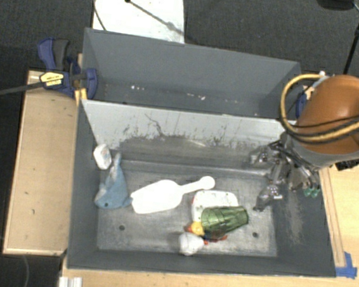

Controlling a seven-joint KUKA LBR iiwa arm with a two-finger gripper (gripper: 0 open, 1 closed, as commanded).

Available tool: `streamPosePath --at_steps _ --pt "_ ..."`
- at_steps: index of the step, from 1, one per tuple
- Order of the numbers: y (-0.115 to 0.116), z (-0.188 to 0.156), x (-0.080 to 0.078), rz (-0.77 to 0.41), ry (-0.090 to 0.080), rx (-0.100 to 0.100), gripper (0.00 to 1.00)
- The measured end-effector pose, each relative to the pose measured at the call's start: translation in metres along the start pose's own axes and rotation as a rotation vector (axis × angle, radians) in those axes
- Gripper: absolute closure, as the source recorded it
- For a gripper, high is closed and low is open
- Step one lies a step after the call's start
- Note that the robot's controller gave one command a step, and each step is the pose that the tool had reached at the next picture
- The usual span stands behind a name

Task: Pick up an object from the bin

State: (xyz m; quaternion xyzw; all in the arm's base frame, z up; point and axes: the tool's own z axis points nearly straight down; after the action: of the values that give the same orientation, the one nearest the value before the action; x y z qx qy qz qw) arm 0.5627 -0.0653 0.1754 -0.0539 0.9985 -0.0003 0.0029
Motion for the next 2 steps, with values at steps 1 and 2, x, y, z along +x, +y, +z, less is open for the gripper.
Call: streamPosePath --at_steps 1,2 --pt "0.043 0.015 0.034 -0.154 0.008 -0.003 0.00" --pt "0.061 0.036 0.031 -0.329 0.004 -0.002 0.00"
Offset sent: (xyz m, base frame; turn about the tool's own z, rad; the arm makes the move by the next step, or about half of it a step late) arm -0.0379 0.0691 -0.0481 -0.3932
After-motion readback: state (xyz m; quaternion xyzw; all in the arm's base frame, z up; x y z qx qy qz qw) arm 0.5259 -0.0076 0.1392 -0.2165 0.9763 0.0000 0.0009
